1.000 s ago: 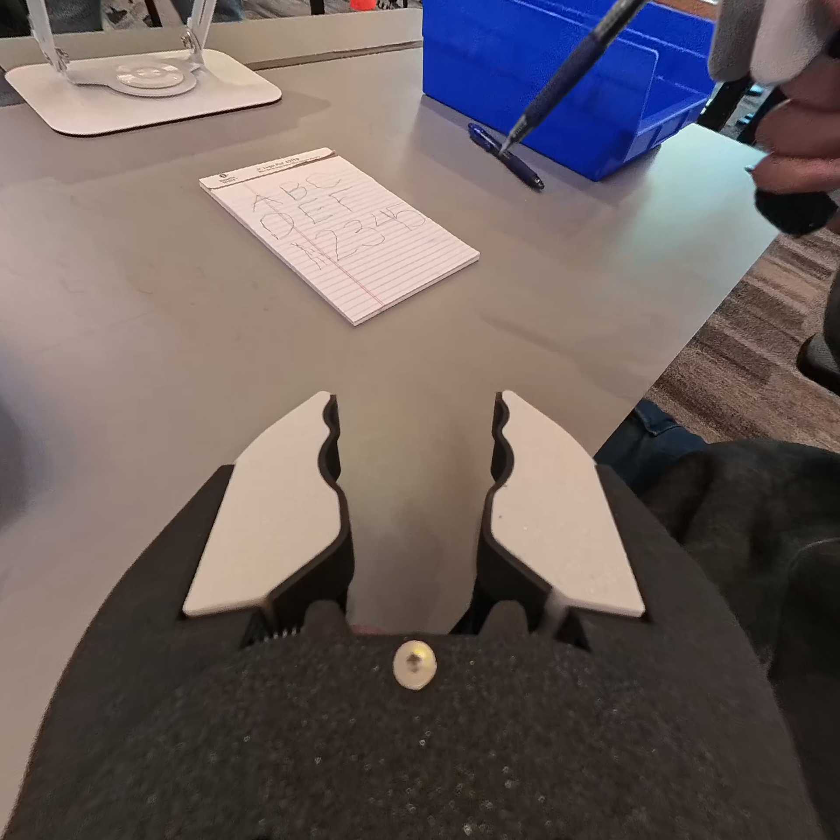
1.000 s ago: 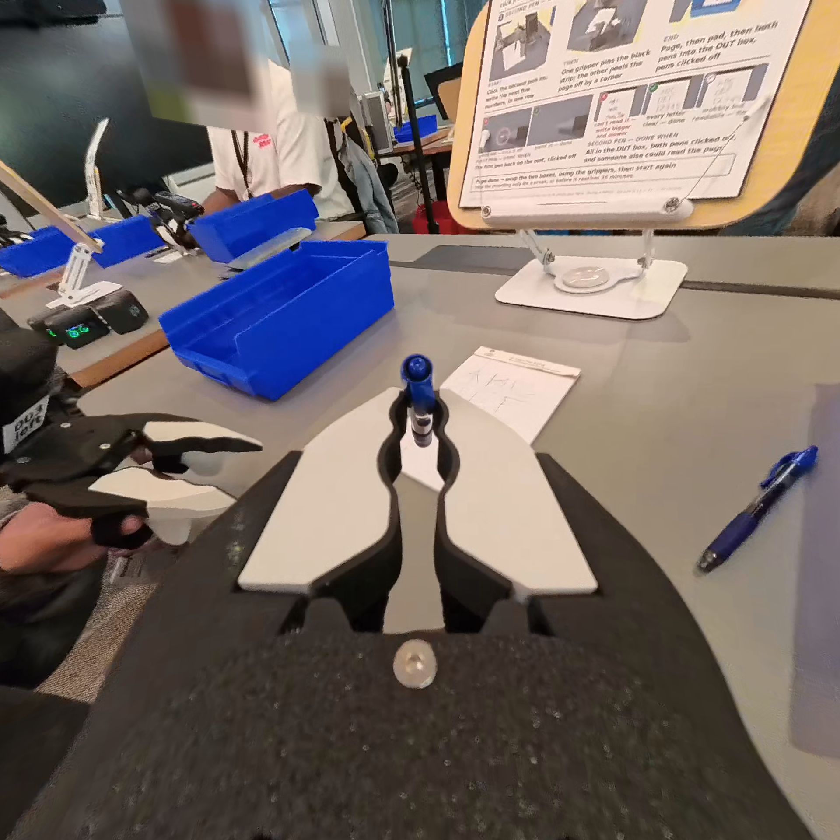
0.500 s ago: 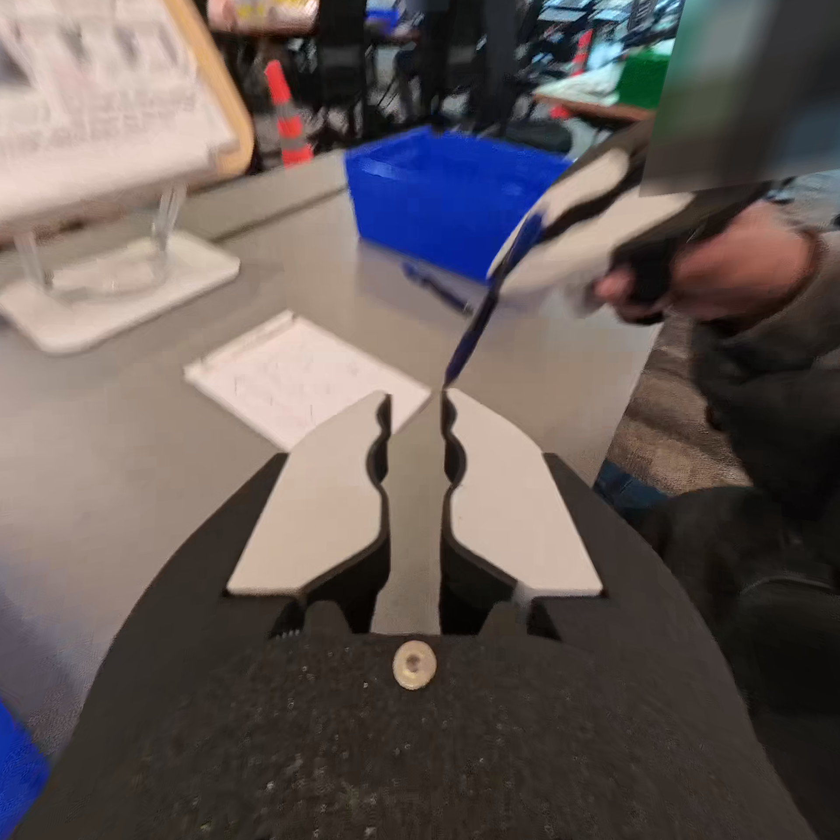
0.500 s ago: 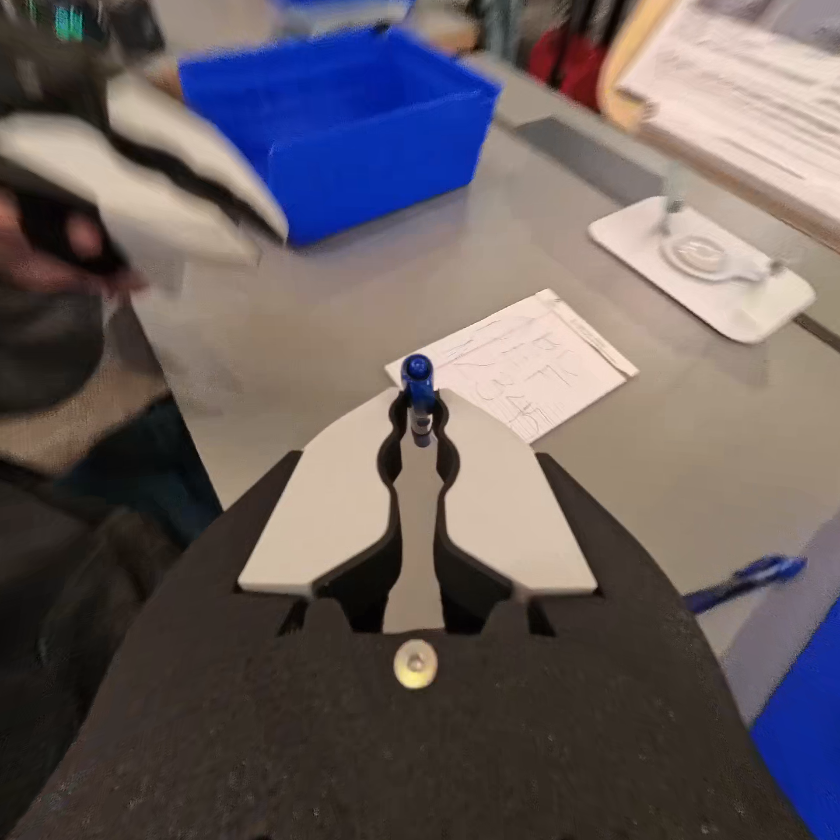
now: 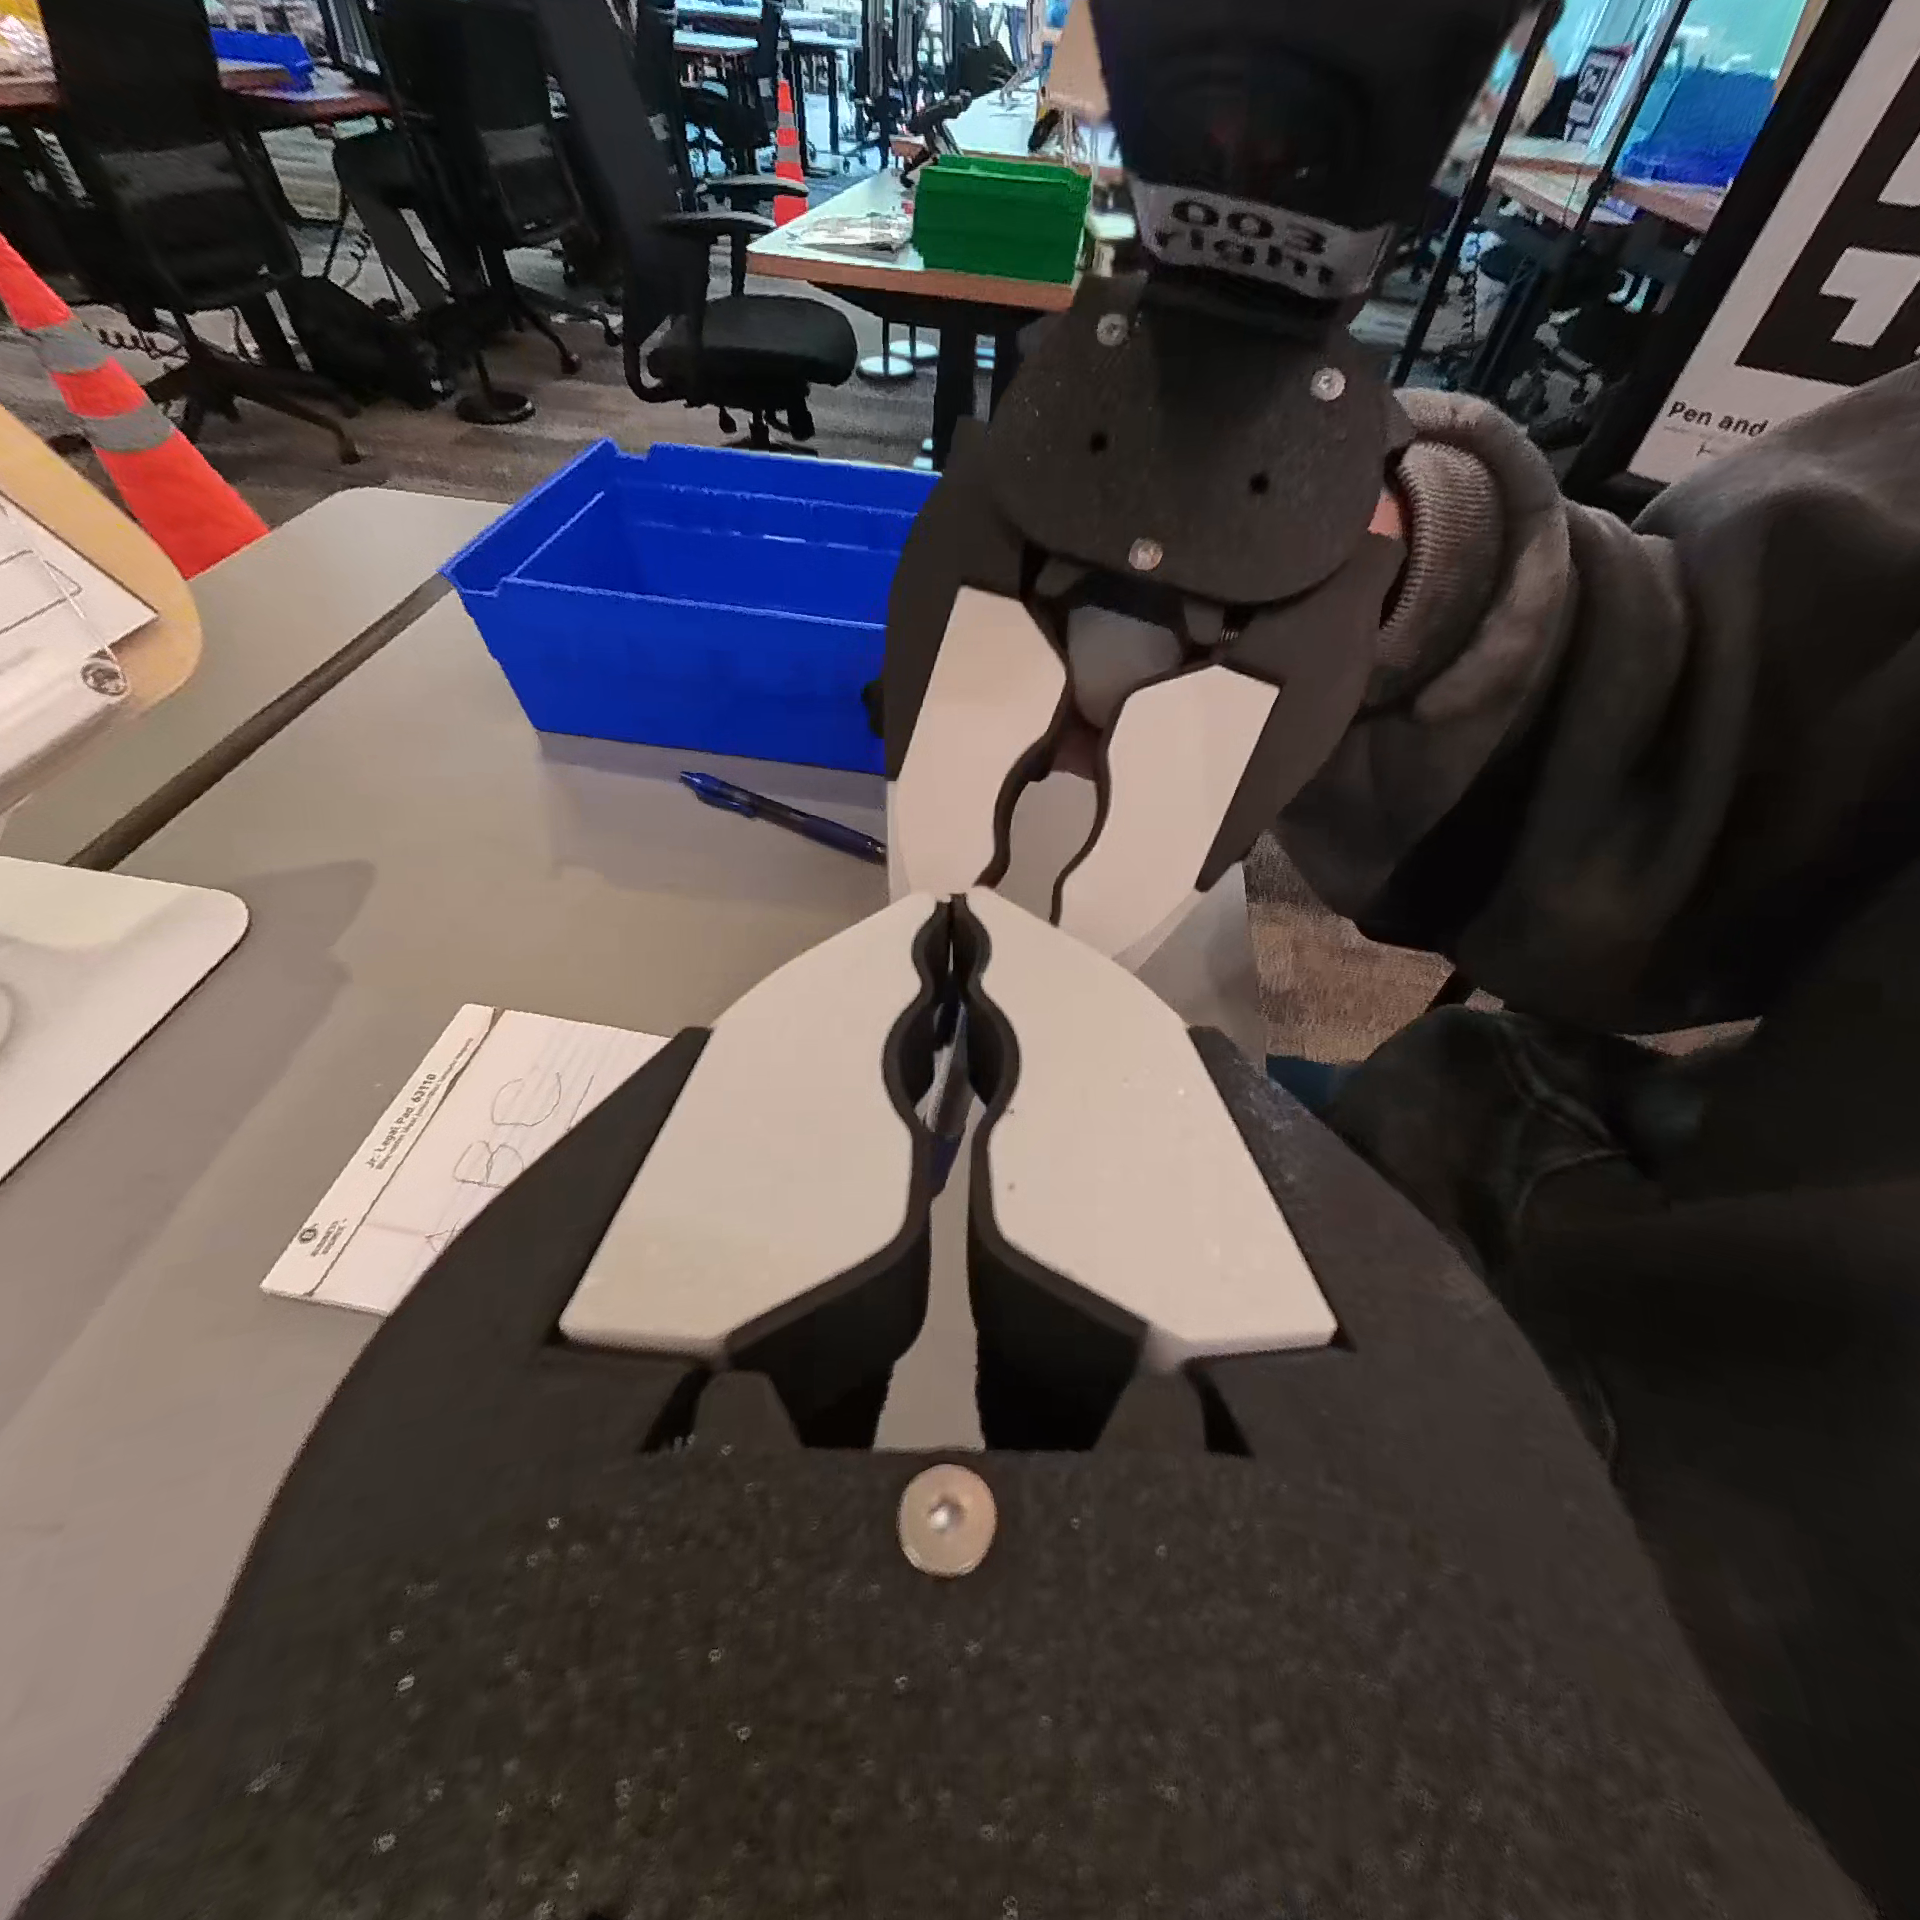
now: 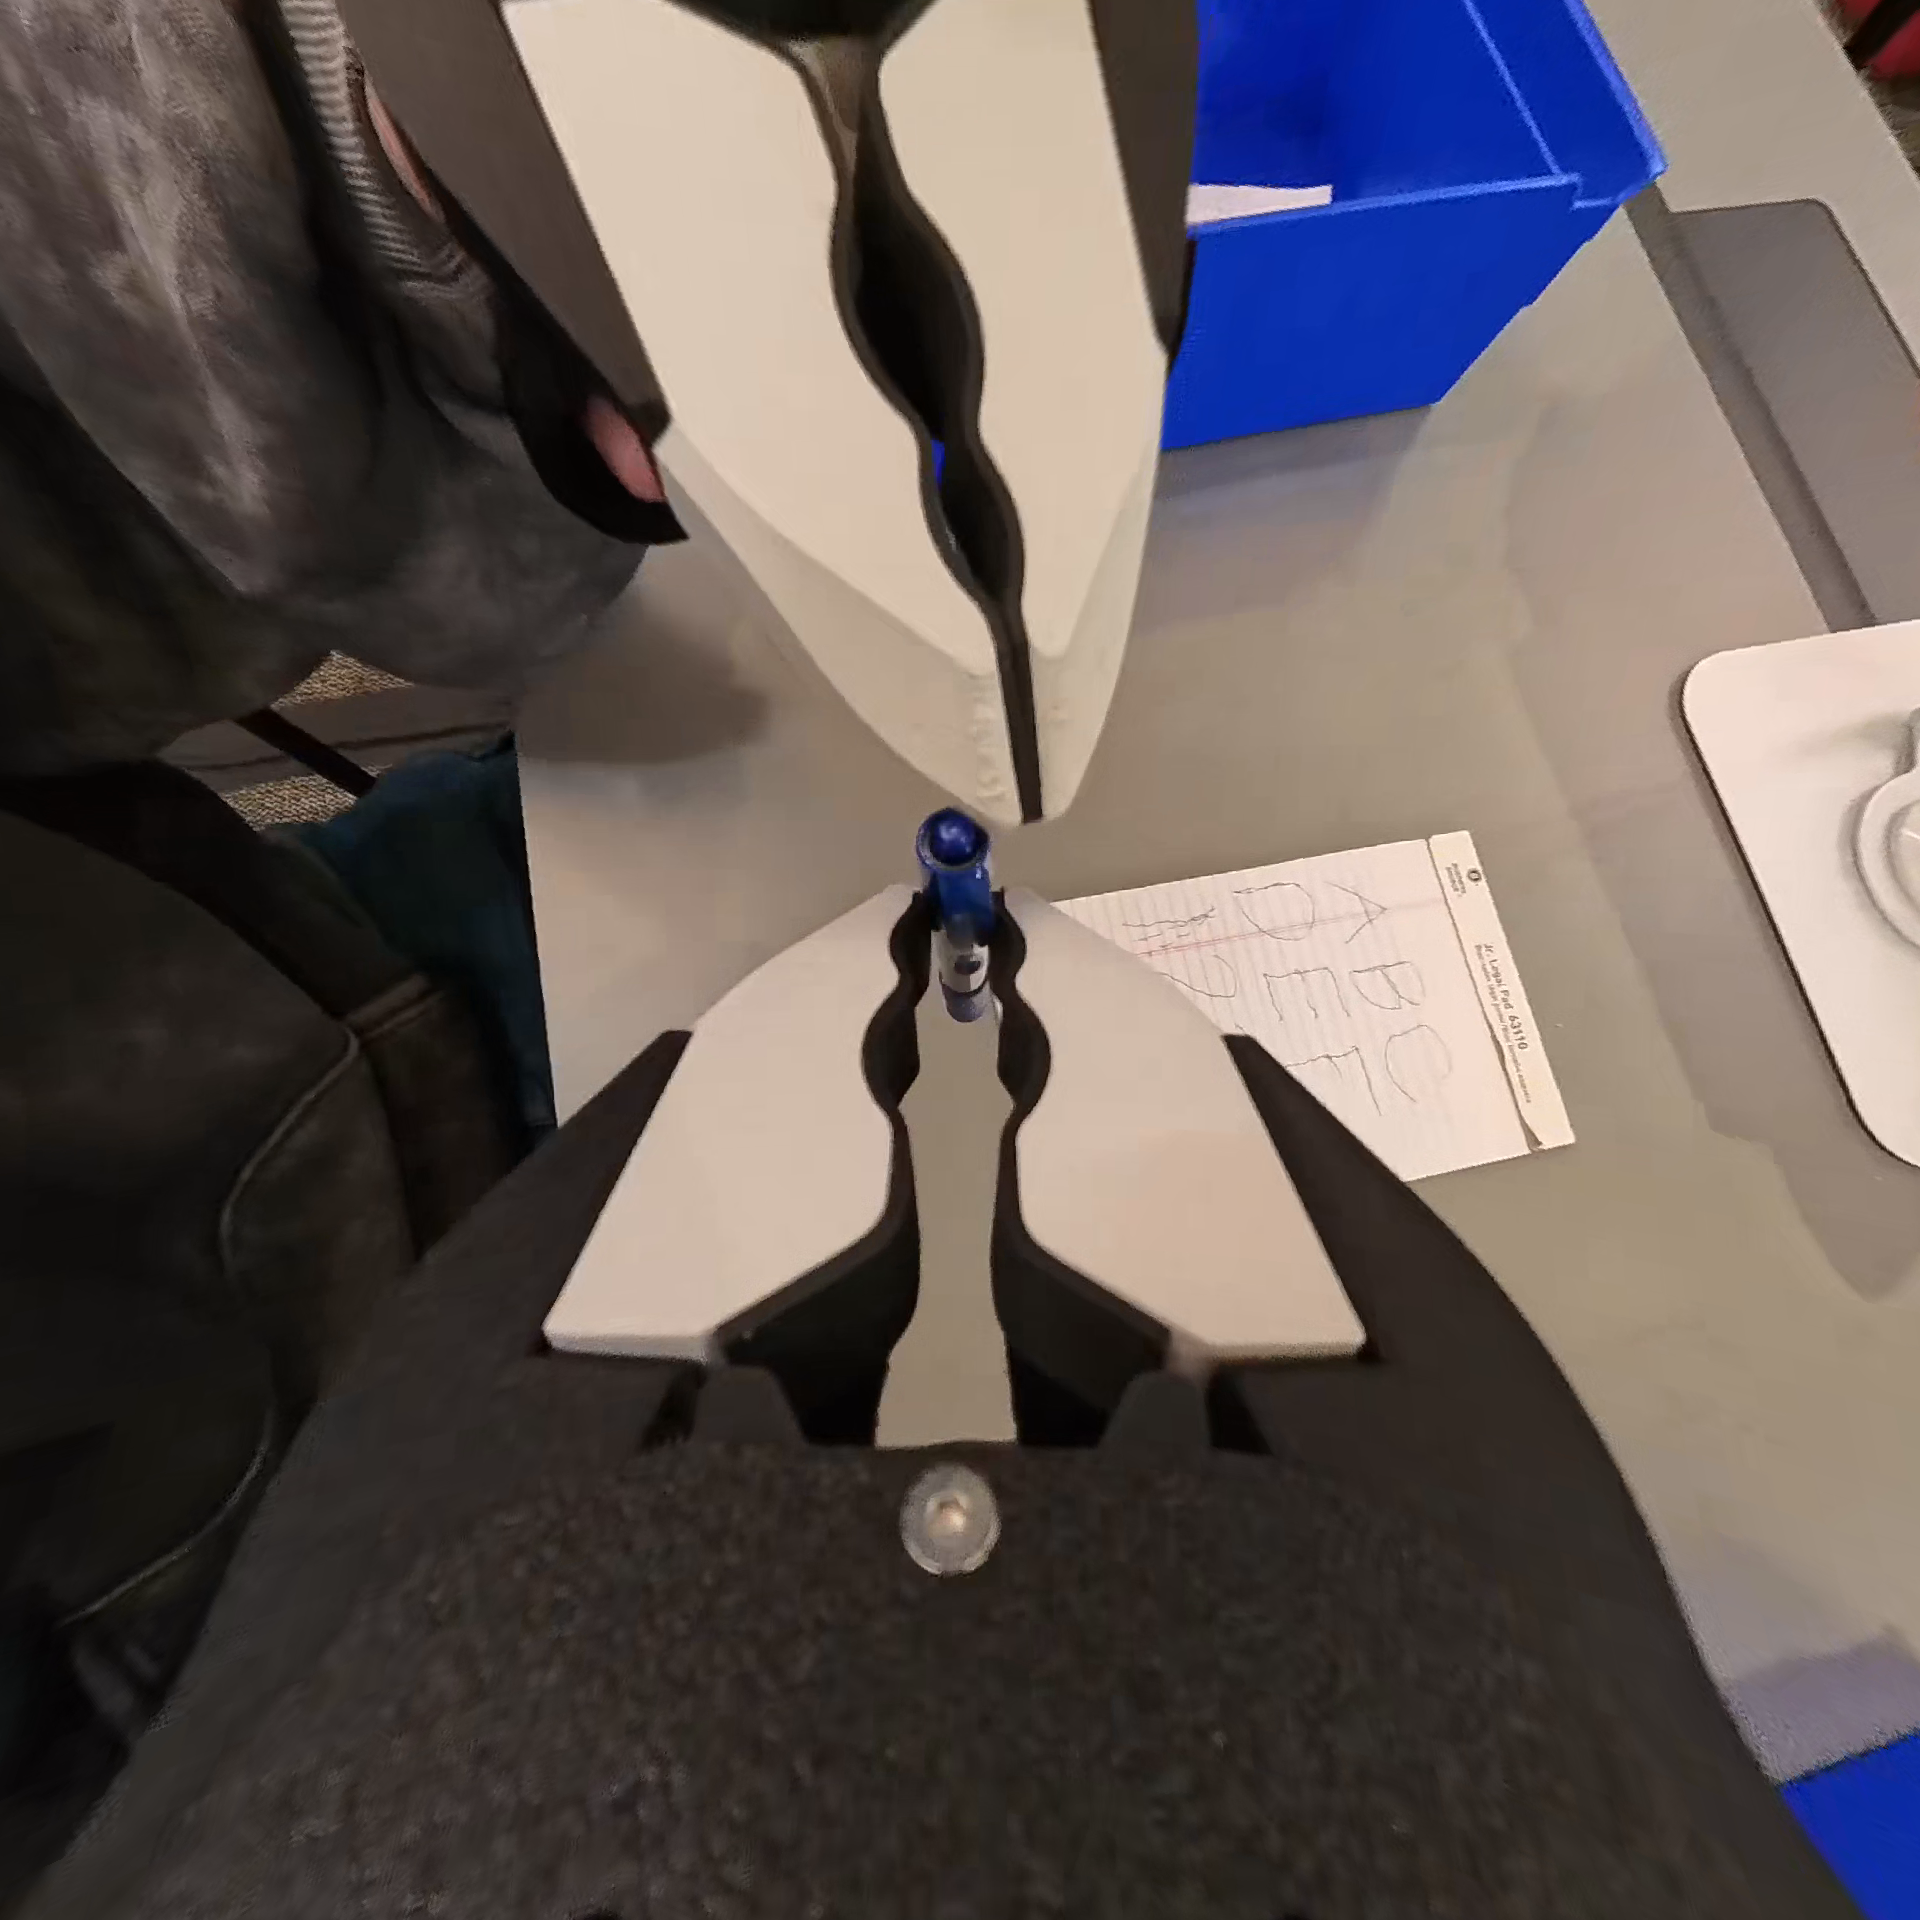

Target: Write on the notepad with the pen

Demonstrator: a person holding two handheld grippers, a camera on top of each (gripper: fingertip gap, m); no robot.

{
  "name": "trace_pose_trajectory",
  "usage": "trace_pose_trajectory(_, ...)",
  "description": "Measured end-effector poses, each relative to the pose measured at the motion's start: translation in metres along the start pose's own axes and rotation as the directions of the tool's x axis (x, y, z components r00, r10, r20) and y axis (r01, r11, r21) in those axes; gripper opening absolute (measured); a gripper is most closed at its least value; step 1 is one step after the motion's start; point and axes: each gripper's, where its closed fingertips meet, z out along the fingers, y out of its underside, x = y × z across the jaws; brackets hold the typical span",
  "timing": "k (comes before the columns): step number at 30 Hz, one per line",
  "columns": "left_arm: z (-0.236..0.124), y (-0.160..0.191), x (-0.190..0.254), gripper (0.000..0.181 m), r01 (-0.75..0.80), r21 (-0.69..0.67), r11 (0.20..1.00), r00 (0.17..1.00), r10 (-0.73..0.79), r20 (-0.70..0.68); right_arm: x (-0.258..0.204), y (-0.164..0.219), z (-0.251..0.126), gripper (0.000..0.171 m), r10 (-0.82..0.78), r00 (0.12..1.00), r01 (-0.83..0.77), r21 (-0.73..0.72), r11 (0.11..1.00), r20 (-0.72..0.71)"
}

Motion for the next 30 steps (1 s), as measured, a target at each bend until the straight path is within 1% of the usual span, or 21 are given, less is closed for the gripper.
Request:
trace_pose_trajectory(3, -0.001, 0.000, 0.001, 0.000, 0.001, 0.028, 1.000, 1.000, -0.001, -0.008, 0.005, 0.002, -0.002, 0.010, 0.036, 0.999, -0.036, 0.013, 0.999, -0.014)
trace_pose_trajectory(4, -0.001, -0.001, -0.001, 0.000, -0.013, 0.028, 1.000, 1.000, 0.013, 0.012, 0.005, 0.003, -0.002, 0.010, 0.039, 0.999, -0.039, 0.009, 0.999, -0.009)
trace_pose_trajectory(7, 0.001, -0.005, 0.004, 0.000, -0.026, 0.045, 0.999, 1.000, 0.026, -0.003, 0.008, 0.009, 0.001, 0.010, 0.049, 0.999, -0.049, -0.023, 0.999, -0.018)
trace_pose_trajectory(10, 0.007, 0.001, 0.002, 0.000, -0.050, 0.008, 0.999, 0.999, 0.050, 0.009, 0.005, 0.008, 0.004, 0.010, 0.041, 0.999, -0.041, -0.025, 0.999, -0.012)
trace_pose_trajectory(15, 0.012, 0.009, -0.001, 0.000, -0.041, -0.007, 0.999, 0.999, 0.041, 0.005, 0.007, 0.012, 0.009, 0.010, 0.052, 0.998, -0.052, -0.031, 0.998, -0.025)
trace_pose_trajectory(18, 0.013, 0.007, -0.003, 0.000, -0.041, 0.022, 0.999, 0.999, 0.041, 0.016, 0.008, 0.008, 0.009, 0.010, 0.083, 0.996, -0.083, 0.008, 0.996, -0.010)
trace_pose_trajectory(23, 0.015, 0.010, -0.007, 0.000, -0.023, 0.038, 0.999, 0.999, 0.022, 0.024, 0.012, 0.009, 0.011, 0.010, 0.078, 0.996, -0.076, 0.032, 0.997, -0.048)
trace_pose_trajectory(25, 0.017, 0.015, -0.006, 0.000, -0.013, 0.019, 1.000, 1.000, 0.013, 0.018, 0.010, 0.015, 0.013, 0.010, 0.101, 0.995, -0.100, 0.017, 0.995, -0.018)
trace_pose_trajectory(27, 0.019, 0.017, -0.007, 0.000, -0.014, -0.002, 1.000, 0.999, 0.014, 0.031, 0.011, 0.018, 0.015, 0.010, 0.093, 0.995, -0.092, 0.017, 0.996, -0.034)
trace_pose_trajectory(28, 0.016, 0.011, -0.007, 0.000, 0.001, 0.018, 1.000, 0.999, -0.002, 0.045, 0.011, 0.022, 0.016, 0.010, 0.098, 0.995, -0.098, -0.004, 0.995, -0.034)
trace_pose_trajectory(29, 0.008, 0.000, -0.008, 0.000, 0.024, 0.070, 0.997, 0.997, -0.029, 0.075, 0.012, 0.025, 0.015, 0.010, 0.106, 0.994, -0.106, -0.004, 0.994, -0.040)
trace_pose_trajectory(30, -0.004, -0.009, -0.012, 0.000, 0.055, 0.117, 0.992, 0.989, -0.070, 0.129, 0.017, 0.028, 0.010, 0.010, 0.135, 0.990, -0.135, 0.004, 0.991, -0.050)
